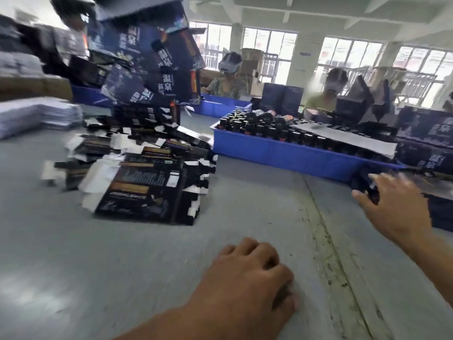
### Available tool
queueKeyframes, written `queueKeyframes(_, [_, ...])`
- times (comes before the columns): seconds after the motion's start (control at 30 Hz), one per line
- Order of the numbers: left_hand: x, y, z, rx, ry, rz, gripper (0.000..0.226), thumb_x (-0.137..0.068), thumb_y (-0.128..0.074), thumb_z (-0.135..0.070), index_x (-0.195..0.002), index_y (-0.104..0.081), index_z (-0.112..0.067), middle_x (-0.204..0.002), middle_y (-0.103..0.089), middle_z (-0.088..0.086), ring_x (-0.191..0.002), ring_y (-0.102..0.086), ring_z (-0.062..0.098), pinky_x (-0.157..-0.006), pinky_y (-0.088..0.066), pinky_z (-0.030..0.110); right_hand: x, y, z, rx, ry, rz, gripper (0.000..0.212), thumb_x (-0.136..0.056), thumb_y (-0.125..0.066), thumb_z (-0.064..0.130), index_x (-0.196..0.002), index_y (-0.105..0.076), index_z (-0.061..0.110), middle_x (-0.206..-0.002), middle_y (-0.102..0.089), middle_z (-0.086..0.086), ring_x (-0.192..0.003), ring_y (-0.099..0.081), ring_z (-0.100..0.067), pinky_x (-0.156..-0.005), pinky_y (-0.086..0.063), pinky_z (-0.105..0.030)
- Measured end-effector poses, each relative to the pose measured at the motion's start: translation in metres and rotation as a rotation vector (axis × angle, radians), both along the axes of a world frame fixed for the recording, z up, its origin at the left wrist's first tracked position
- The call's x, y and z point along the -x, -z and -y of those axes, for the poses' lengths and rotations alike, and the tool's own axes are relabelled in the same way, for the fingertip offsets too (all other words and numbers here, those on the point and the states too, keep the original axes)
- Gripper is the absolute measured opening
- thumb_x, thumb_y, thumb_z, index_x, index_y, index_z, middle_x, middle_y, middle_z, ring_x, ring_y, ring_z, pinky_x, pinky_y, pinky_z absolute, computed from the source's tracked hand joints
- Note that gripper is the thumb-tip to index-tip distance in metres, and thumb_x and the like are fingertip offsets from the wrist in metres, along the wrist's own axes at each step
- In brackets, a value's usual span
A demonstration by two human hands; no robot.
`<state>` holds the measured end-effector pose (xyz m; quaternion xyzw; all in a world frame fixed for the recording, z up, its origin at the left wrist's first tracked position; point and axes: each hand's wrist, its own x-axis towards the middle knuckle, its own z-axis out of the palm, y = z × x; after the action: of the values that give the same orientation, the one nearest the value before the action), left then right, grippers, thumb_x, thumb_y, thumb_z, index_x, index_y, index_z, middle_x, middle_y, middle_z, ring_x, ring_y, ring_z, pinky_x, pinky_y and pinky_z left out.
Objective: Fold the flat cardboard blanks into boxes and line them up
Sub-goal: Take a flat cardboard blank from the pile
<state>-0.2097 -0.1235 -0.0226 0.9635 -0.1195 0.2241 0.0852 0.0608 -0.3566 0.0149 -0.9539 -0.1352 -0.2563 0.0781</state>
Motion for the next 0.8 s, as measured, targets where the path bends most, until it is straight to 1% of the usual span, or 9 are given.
queueKeyframes(0.07, [0.001,0.000,0.001,0.062,-0.030,-0.106,0.039,-0.094,-0.050,-0.054,-0.124,-0.064,-0.034,-0.126,-0.058,-0.006,-0.121,-0.047,0.021,-0.099,-0.039,0.039,0.021,0.006,-0.016,-0.047,-0.085,-0.091,0.058,-0.093,-0.060,0.048,-0.130,-0.061,0.003,-0.131,-0.061,-0.026,-0.127,-0.049,-0.046,-0.106,-0.041,-0.057])
queueKeyframes(0.2, [0.003,0.003,-0.004,0.148,0.013,-0.106,0.039,-0.096,-0.053,-0.043,-0.131,-0.061,-0.028,-0.131,-0.056,0.003,-0.121,-0.047,0.029,-0.101,-0.039,0.043,0.079,0.014,-0.044,-0.079,-0.266,-0.278,0.047,-0.089,-0.068,0.043,-0.126,-0.066,0.015,-0.130,-0.063,-0.014,-0.114,-0.058,-0.035,-0.099,-0.045,-0.047])
queueKeyframes(0.27, [0.000,0.000,-0.014,0.160,-0.008,-0.068,0.040,-0.095,-0.055,-0.038,-0.133,-0.059,-0.026,-0.136,-0.054,0.006,-0.122,-0.048,0.030,-0.102,-0.041,0.044,0.111,0.013,-0.052,-0.106,-0.349,-0.341,0.044,-0.084,-0.059,0.059,-0.119,-0.065,0.033,-0.121,-0.065,0.001,-0.100,-0.057,-0.020,-0.091,-0.044,-0.038])
queueKeyframes(0.33, [-0.005,-0.008,-0.034,0.102,-0.139,0.005,0.042,-0.096,-0.055,-0.038,-0.137,-0.056,-0.026,-0.145,-0.049,0.006,-0.132,-0.043,0.030,-0.108,-0.035,0.045,0.138,0.011,-0.058,-0.111,-0.406,-0.409,0.048,-0.069,-0.044,0.079,-0.105,-0.057,0.051,-0.110,-0.060,0.017,-0.088,-0.053,-0.003,-0.082,-0.041,-0.024])
queueKeyframes(0.37, [-0.007,-0.012,-0.047,0.085,-0.226,0.034,0.043,-0.097,-0.053,-0.040,-0.139,-0.054,-0.027,-0.149,-0.045,0.005,-0.137,-0.038,0.028,-0.112,-0.031,0.046,0.150,0.010,-0.060,-0.121,-0.421,-0.444,0.048,-0.064,-0.040,0.083,-0.100,-0.055,0.054,-0.107,-0.058,0.021,-0.085,-0.052,0.005,-0.080,-0.039,-0.019])
queueKeyframes(0.47, [-0.006,-0.021,-0.088,0.112,-0.499,0.080,0.046,-0.097,-0.051,-0.035,-0.142,-0.049,-0.027,-0.153,-0.038,0.004,-0.141,-0.032,0.027,-0.115,-0.026,0.046,0.181,0.006,-0.063,-0.151,-0.444,-0.532,0.048,-0.062,-0.043,0.083,-0.098,-0.057,0.055,-0.107,-0.060,0.026,-0.096,-0.056,0.003,-0.086,-0.038,-0.019])
queueKeyframes(0.57, [0.001,-0.024,-0.120,0.206,-0.674,0.031,0.056,-0.093,-0.053,-0.024,-0.147,-0.043,-0.023,-0.156,-0.034,0.010,-0.145,-0.028,0.031,-0.117,-0.024,0.049,0.197,-0.001,-0.063,-0.170,-0.467,-0.578,0.039,-0.074,-0.051,0.076,-0.098,-0.064,0.048,-0.106,-0.062,0.032,-0.097,-0.057,0.010,-0.084,-0.040,-0.015])
queueKeyframes(0.7, [0.003,-0.024,-0.149,0.229,-0.700,-0.164,0.073,-0.092,-0.058,-0.036,-0.156,-0.027,-0.024,-0.166,-0.015,0.010,-0.154,-0.006,0.032,-0.122,-0.009,0.053,0.204,-0.003,-0.065,-0.202,-0.455,-0.584,0.019,-0.087,-0.063,0.060,-0.098,-0.068,0.045,-0.106,-0.063,0.029,-0.100,-0.056,0.011,-0.085,-0.041,-0.016])
queueKeyframes(0.8, [0.001,-0.020,-0.162,0.227,-0.666,-0.237,0.073,-0.093,-0.055,-0.040,-0.158,-0.022,-0.028,-0.168,-0.005,0.008,-0.155,0.006,0.031,-0.123,-0.001,0.053,0.208,0.003,-0.066,-0.224,-0.452,-0.545,0.004,-0.088,-0.069,0.048,-0.086,-0.066,0.046,-0.101,-0.064,0.023,-0.103,-0.059,0.001,-0.079,-0.037,-0.010])
